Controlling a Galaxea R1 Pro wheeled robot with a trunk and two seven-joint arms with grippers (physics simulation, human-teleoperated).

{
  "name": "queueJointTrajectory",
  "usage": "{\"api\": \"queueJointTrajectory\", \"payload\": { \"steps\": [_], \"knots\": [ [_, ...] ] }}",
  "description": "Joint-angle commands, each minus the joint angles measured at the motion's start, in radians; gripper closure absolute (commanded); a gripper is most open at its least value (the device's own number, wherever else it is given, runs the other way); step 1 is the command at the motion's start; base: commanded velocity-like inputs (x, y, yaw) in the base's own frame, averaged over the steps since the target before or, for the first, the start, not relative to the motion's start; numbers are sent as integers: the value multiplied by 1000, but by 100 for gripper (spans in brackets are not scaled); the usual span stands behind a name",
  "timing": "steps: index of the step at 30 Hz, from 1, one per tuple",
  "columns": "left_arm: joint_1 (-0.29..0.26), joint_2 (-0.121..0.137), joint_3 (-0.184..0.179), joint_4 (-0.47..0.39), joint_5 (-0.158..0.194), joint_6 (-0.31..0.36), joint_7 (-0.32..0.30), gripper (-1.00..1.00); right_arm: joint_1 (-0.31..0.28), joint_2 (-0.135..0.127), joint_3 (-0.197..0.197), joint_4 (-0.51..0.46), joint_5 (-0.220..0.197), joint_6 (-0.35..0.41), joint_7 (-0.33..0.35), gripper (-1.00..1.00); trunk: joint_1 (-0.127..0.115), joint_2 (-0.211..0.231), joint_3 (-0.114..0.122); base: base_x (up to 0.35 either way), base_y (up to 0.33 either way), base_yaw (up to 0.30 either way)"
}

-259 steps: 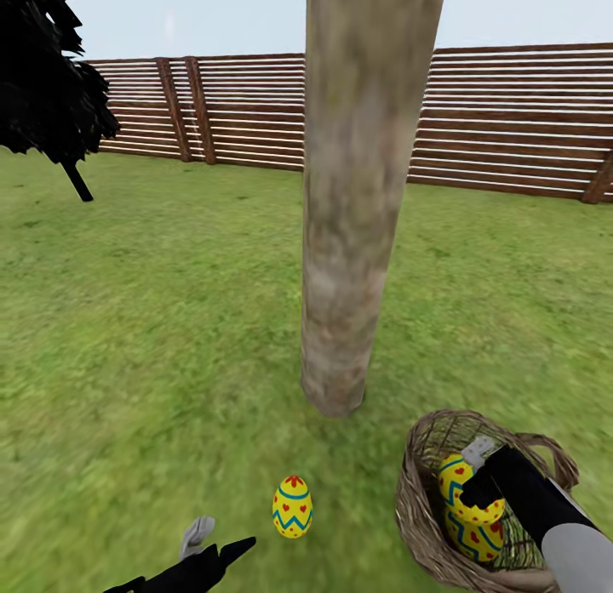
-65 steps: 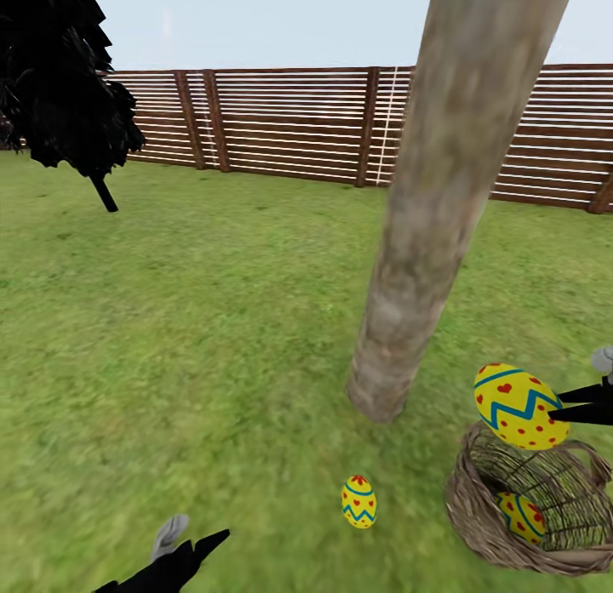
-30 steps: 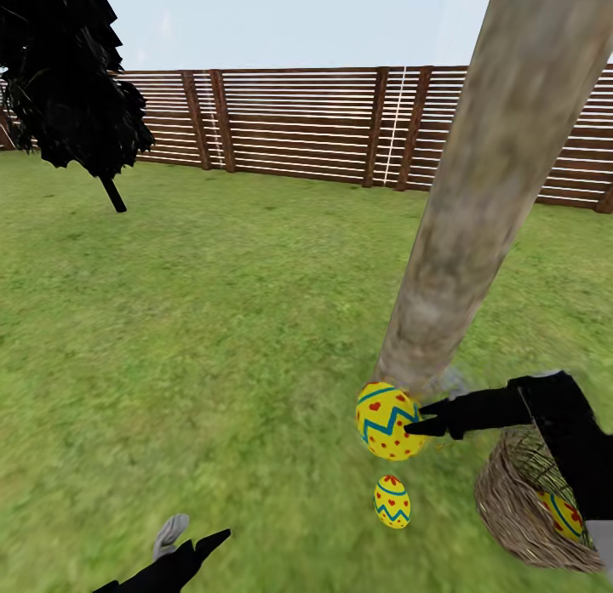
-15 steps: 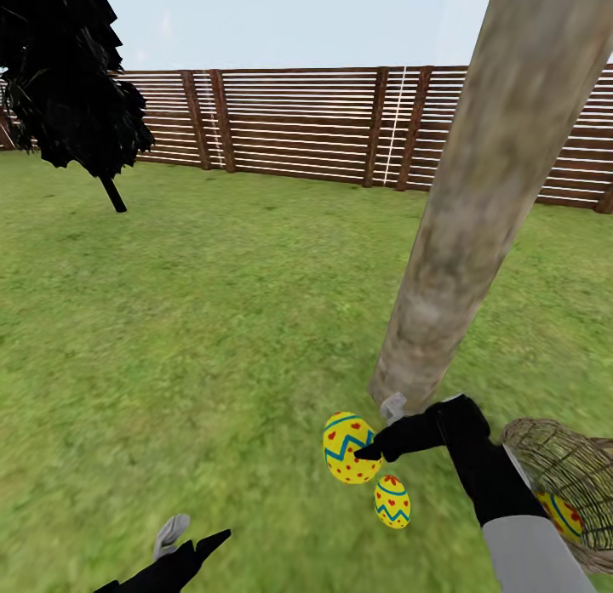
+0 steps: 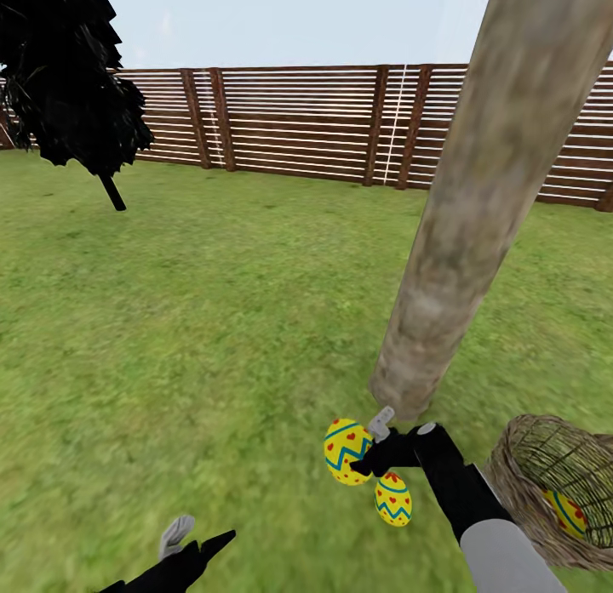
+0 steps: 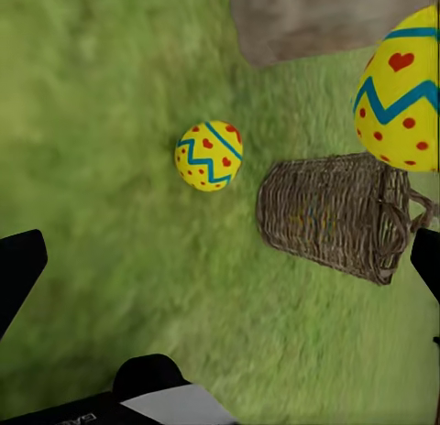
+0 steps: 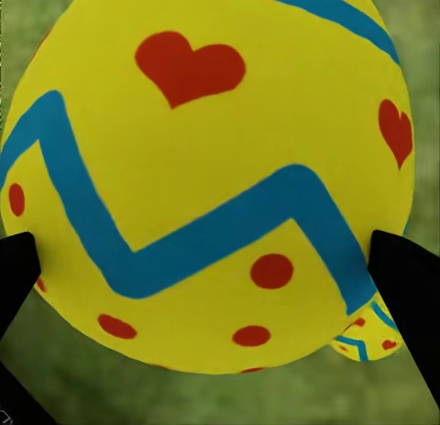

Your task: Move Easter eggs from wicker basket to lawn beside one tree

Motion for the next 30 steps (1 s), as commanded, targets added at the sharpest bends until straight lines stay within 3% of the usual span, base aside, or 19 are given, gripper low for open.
{"api": "queueJointTrajectory", "payload": {
  "steps": [1, 13, 16, 19, 23, 30],
  "knots": [
    [0, -7, -1, 0, 6, 4, -1, -100, -1, 6, -5, 4, 6, 3, 4, 100, 0, 0, -1, 0, 0, 0],
    [0, -18, -6, 0, 3, -14, -1, -100, -1, 8, -18, 16, 7, 2, 0, 100, 0, 0, -1, 210, 0, 0],
    [0, -18, -6, 0, 3, -15, -1, -100, -1, 7, -19, 61, 8, -54, -10, 100, 0, 0, -1, 18, 0, 0],
    [0, -18, -6, 0, 4, -15, -1, -100, -1, 9, -18, 139, 2, -167, -102, 100, 8, -14, -7, 4, 0, 0],
    [0, -18, -6, 0, 4, -14, -1, -100, -1, 9, -13, 254, -41, -296, -265, 100, 23, -42, -20, 0, 0, 0],
    [0, -18, -6, 0, 5, -15, -1, -100, -1, 9, -16, 275, -50, -346, -296, 100, 50, -91, -42, 0, 0, 0]
  ]
}}
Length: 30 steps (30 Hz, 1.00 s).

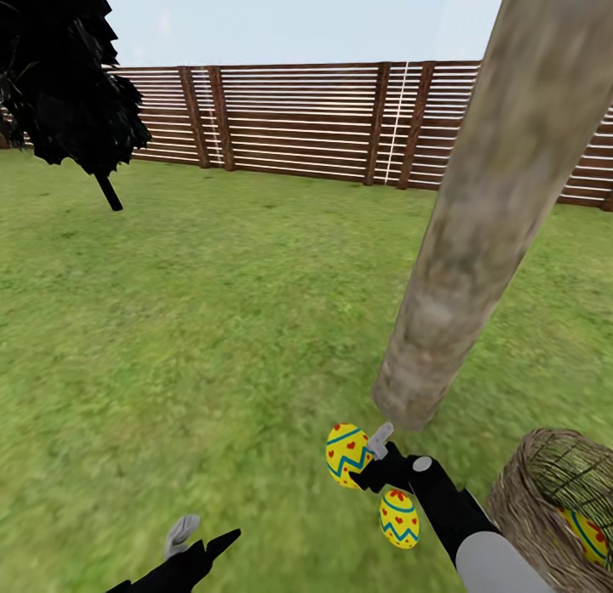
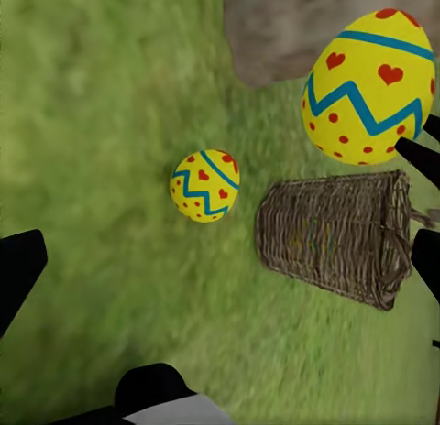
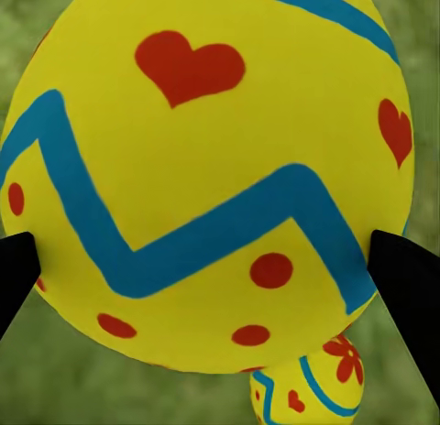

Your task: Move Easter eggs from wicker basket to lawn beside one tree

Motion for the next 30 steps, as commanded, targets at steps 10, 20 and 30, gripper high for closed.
{"api": "queueJointTrajectory", "payload": {
  "steps": [10, 20, 30],
  "knots": [
    [0, 0, 1, 0, 7, 8, -1, -100, 0, 3, -3, 3, 7, 3, -67, 100, 38, -71, -32, 0, 0, 0],
    [0, 0, 1, 0, 8, 9, -2, -100, 0, 4, -2, 3, 8, 3, -70, 100, 77, -141, -64, 0, 0, 0],
    [0, 16, -2, 0, 6, 11, -188, -100, 0, 3, 2, 50, 4, 3, -71, 100, 115, -211, -95, 0, 0, 0]
  ]
}}
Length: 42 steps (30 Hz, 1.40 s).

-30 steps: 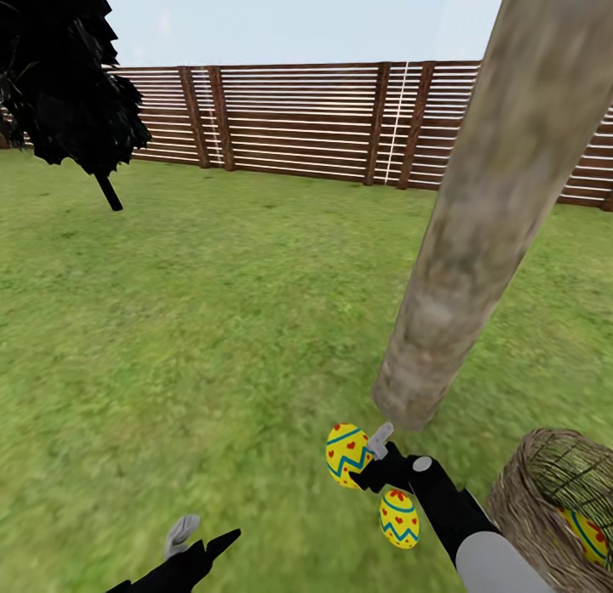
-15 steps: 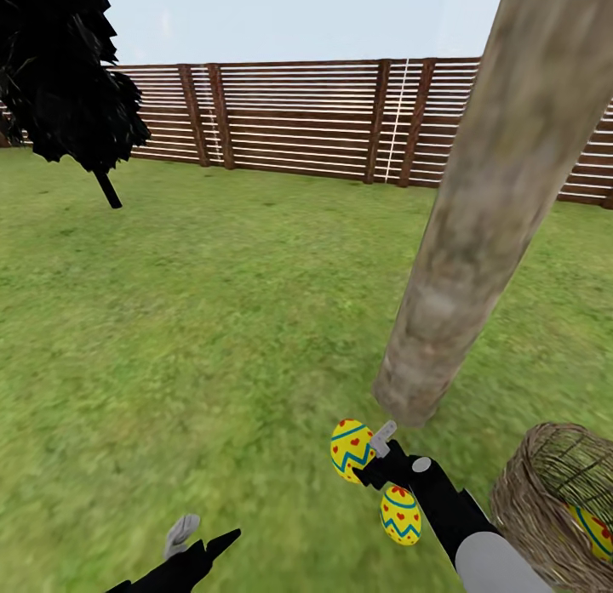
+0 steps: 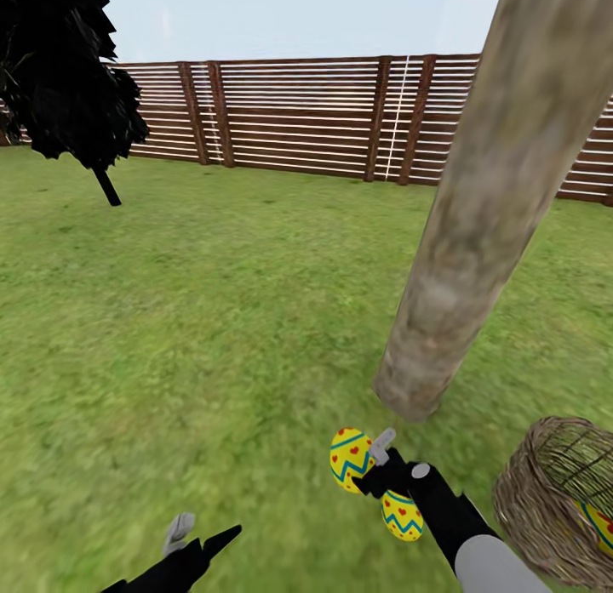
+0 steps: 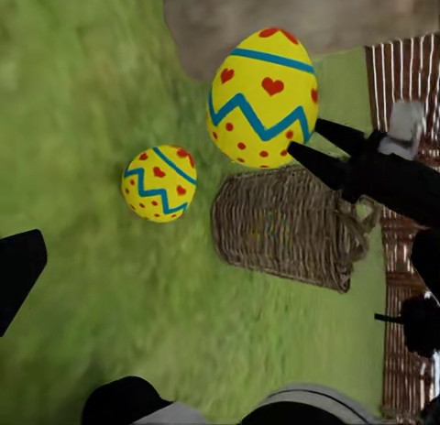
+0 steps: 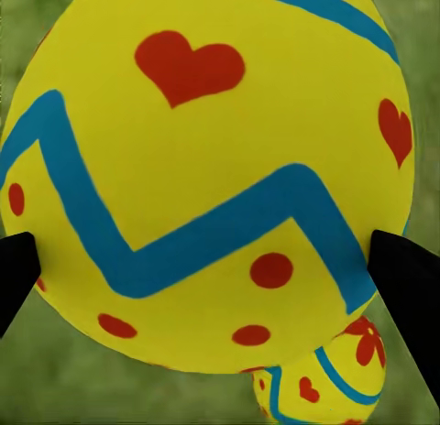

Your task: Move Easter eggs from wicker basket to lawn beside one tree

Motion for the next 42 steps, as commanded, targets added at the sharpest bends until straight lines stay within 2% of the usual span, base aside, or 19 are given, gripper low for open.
{"api": "queueJointTrajectory", "payload": {
  "steps": [1, 4, 8, 17, 21, 25, 27, 32, 35, 42],
  "knots": [
    [0, 3, 0, 0, 6, 8, -29, -100, 0, 1, -4, 1, 4, 5, 6, 100, 4, -8, -4, 0, 0, 0],
    [0, 21, -3, 0, 5, 8, -110, -100, 0, 2, -4, 5, 4, 5, 6, 100, 15, -29, -13, 0, 0, 0],
    [0, 29, -3, 0, 1, 7, -141, -100, 0, 2, -2, 5, 5, 5, 6, 100, 31, -57, -26, 0, 0, 0],
    [0, 31, -2, -4, 2, 6, -144, -100, 0, 1, -11, 19, 3, -1, 8, 100, 65, -120, -54, 0, 0, 0],
    [0, 33, 3, -1, 2, 6, -143, -100, 0, -3, -20, 63, -45, -57, 9, 100, 80, -148, -67, 0, 0, 0],
    [0, 35, 7, 1, 3, 6, -141, -100, 0, -1, -18, 74, -59, -67, 7, 100, 96, -176, -79, 0, 0, 0],
    [0, 42, 9, 1, 5, 7, -142, -100, 0, 1, -14, 82, -59, -66, 5, 100, 103, -190, -85, 0, 0, 0],
    [0, 55, 13, 4, 9, 8, -141, -100, 0, 1, -13, 121, -64, -73, -61, 100, 123, -225, -101, 0, 0, 0],
    [0, 81, 22, 41, 14, 7, -138, -100, 0, 2, -13, 127, -65, -75, -71, 100, 134, -246, -111, 0, 0, 0],
    [0, 79, 20, 52, 14, 7, -144, -100, 0, 18, -11, 130, -64, -73, -75, 100, 134, -246, -111, 0, 0, 0]
  ]
}}
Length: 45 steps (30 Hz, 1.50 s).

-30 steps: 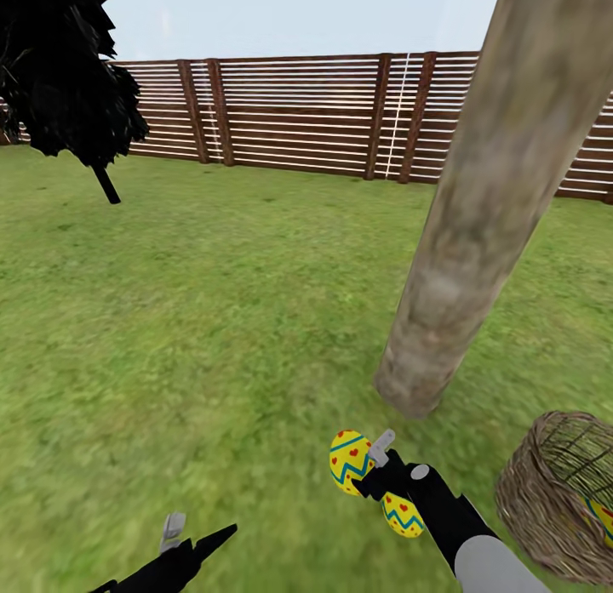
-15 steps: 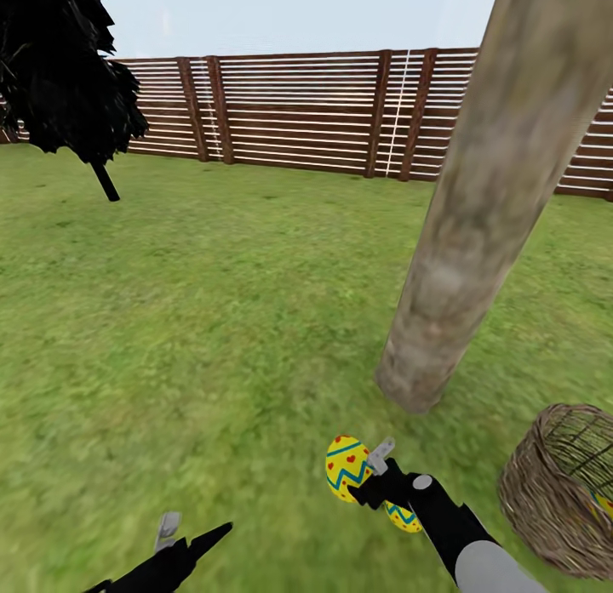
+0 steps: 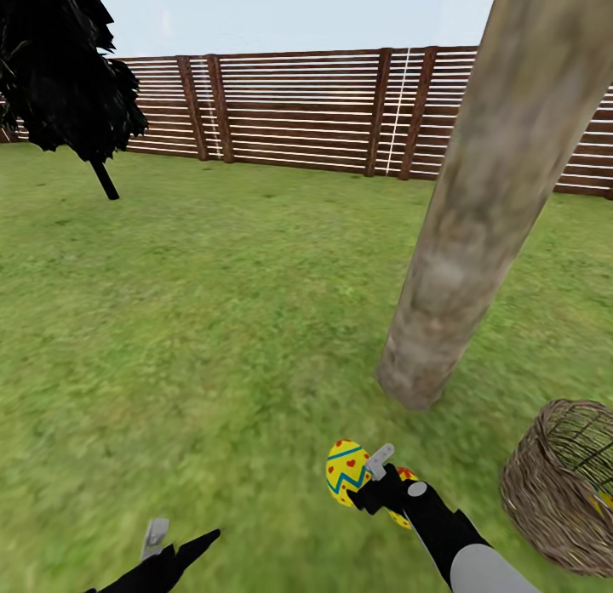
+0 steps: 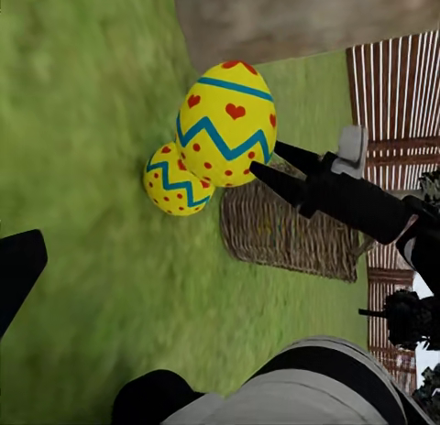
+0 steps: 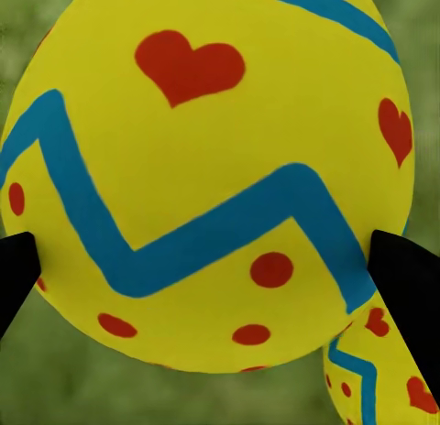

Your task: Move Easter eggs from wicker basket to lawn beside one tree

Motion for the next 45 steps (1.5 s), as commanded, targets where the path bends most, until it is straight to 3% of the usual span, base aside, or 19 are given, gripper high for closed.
{"api": "queueJointTrajectory", "payload": {
  "steps": [1, 16, 21, 34, 45],
  "knots": [
    [0, 0, 0, 0, 7, 9, -2, -100, 0, 1, -6, -2, 5, 4, 6, 100, 0, 0, -1, 0, 0, 0],
    [0, -7, -5, 0, 1, 9, -1, -100, 0, 4, -1, -4, 6, 2, -70, 100, 57, -105, -48, 0, 0, 0],
    [0, -7, -5, 0, 2, 9, -4, -100, 0, 19, -1, -4, 7, 2, -70, 100, 57, -105, -48, 0, 0, 0],
    [0, -8, -5, 0, 1, 8, 2, -100, 0, 21, 1, -4, 9, 2, -70, 100, 57, -105, -48, 88, 0, 0],
    [0, -15, -5, 0, -1, 8, 3, -100, 0, 43, 15, -5, 20, 9, -65, 100, 99, -182, -82, 0, 0, 0]
  ]
}}
